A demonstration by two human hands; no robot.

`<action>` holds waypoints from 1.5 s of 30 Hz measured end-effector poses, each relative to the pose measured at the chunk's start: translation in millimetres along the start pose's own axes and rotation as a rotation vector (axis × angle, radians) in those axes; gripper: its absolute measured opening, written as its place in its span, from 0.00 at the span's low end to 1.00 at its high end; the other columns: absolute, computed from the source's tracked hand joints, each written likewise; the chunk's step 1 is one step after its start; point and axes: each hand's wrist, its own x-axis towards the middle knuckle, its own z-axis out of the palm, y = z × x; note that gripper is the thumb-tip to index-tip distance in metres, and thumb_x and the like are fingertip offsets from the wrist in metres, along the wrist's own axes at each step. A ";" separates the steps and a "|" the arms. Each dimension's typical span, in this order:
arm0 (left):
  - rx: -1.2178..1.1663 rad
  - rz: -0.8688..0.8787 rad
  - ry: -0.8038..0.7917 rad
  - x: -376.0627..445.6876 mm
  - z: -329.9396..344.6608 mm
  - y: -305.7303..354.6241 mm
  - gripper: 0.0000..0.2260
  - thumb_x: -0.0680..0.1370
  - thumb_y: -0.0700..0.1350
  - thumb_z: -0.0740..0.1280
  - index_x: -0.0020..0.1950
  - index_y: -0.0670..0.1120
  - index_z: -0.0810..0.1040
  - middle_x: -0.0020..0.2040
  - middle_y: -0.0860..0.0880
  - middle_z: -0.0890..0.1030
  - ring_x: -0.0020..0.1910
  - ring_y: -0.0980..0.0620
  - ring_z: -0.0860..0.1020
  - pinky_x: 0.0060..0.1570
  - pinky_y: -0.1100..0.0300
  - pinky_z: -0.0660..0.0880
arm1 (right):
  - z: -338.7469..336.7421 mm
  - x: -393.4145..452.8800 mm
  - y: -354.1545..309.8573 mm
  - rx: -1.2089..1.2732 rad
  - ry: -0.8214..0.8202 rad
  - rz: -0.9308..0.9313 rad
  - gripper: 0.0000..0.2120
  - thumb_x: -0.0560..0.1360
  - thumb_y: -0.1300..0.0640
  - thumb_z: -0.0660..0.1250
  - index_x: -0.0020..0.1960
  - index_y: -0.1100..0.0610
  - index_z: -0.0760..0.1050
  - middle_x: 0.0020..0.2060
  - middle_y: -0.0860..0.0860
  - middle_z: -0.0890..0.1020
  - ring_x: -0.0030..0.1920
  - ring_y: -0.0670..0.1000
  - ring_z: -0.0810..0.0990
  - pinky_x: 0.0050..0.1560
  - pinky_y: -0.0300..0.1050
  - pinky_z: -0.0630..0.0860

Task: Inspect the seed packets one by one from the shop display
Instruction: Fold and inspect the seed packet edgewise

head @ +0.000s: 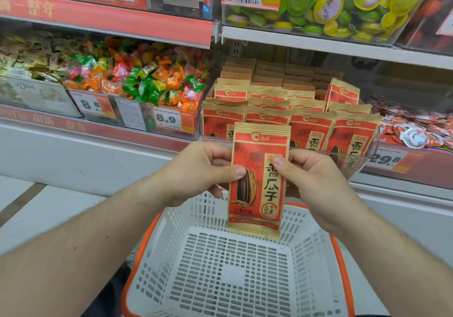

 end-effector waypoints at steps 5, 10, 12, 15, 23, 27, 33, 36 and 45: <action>-0.090 0.017 0.073 1.4 -2.9 1.8 0.12 0.68 0.47 0.70 0.50 0.46 0.82 0.41 0.47 0.86 0.34 0.53 0.83 0.27 0.65 0.75 | -6.0 -3.4 -2.6 -0.063 -0.170 0.107 0.18 0.64 0.53 0.71 0.51 0.61 0.80 0.42 0.57 0.87 0.40 0.54 0.86 0.36 0.43 0.80; -0.068 -0.074 -0.035 -2.0 -5.1 -0.4 0.19 0.68 0.47 0.71 0.57 0.44 0.81 0.47 0.43 0.86 0.38 0.50 0.83 0.29 0.62 0.78 | -4.1 -4.8 -1.7 -0.015 -0.177 0.098 0.19 0.66 0.54 0.70 0.54 0.63 0.78 0.43 0.59 0.86 0.42 0.56 0.86 0.38 0.47 0.83; -0.062 -0.083 -0.072 -3.6 -4.7 -1.4 0.20 0.68 0.47 0.72 0.58 0.44 0.80 0.49 0.41 0.86 0.41 0.47 0.84 0.29 0.62 0.79 | -3.9 -4.9 -2.4 -0.001 -0.188 0.106 0.20 0.66 0.54 0.70 0.55 0.64 0.78 0.44 0.59 0.86 0.44 0.57 0.86 0.40 0.50 0.84; -0.063 -0.065 -0.077 -4.0 -6.6 -0.9 0.16 0.70 0.46 0.74 0.57 0.45 0.81 0.48 0.41 0.86 0.40 0.47 0.83 0.28 0.63 0.78 | -6.6 -5.6 -4.5 -0.027 -0.255 0.131 0.24 0.65 0.57 0.72 0.59 0.61 0.76 0.47 0.60 0.86 0.47 0.60 0.86 0.43 0.53 0.83; -0.061 -0.073 -0.087 -5.5 -10.3 1.1 0.17 0.71 0.47 0.73 0.58 0.43 0.81 0.49 0.38 0.85 0.47 0.34 0.76 0.26 0.64 0.77 | -7.9 -7.9 -4.4 -0.065 -0.384 0.149 0.28 0.64 0.62 0.73 0.63 0.58 0.71 0.49 0.60 0.85 0.46 0.57 0.85 0.34 0.42 0.80; -0.053 -0.077 -0.098 -5.0 -10.7 0.0 0.17 0.68 0.48 0.71 0.56 0.44 0.81 0.45 0.41 0.85 0.44 0.38 0.76 0.26 0.64 0.77 | -7.2 -7.8 -3.2 -0.055 -0.384 0.144 0.26 0.65 0.63 0.73 0.62 0.58 0.72 0.48 0.60 0.85 0.45 0.57 0.85 0.33 0.41 0.81; -0.005 -0.205 -0.126 -4.1 -9.7 0.3 0.19 0.70 0.53 0.69 0.55 0.41 0.80 0.40 0.44 0.85 0.28 0.53 0.79 0.26 0.66 0.76 | -5.8 -5.3 2.6 0.116 -0.419 0.308 0.28 0.66 0.63 0.73 0.65 0.64 0.72 0.54 0.66 0.82 0.43 0.55 0.86 0.30 0.39 0.81; -0.018 -0.264 -0.141 -4.3 -9.1 2.0 0.17 0.70 0.54 0.67 0.51 0.43 0.80 0.37 0.46 0.84 0.25 0.55 0.78 0.23 0.67 0.75 | -4.3 -2.6 6.6 0.207 -0.442 0.368 0.39 0.56 0.56 0.83 0.64 0.65 0.75 0.55 0.68 0.81 0.40 0.55 0.86 0.29 0.39 0.81; 0.212 -0.246 -0.020 -0.8 -5.1 -12.6 0.10 0.81 0.48 0.67 0.61 0.48 0.78 0.49 0.50 0.86 0.43 0.51 0.84 0.42 0.57 0.81 | 14.7 -12.7 3.2 -0.338 -0.215 0.220 0.22 0.70 0.67 0.76 0.58 0.53 0.73 0.41 0.56 0.86 0.39 0.56 0.86 0.34 0.48 0.82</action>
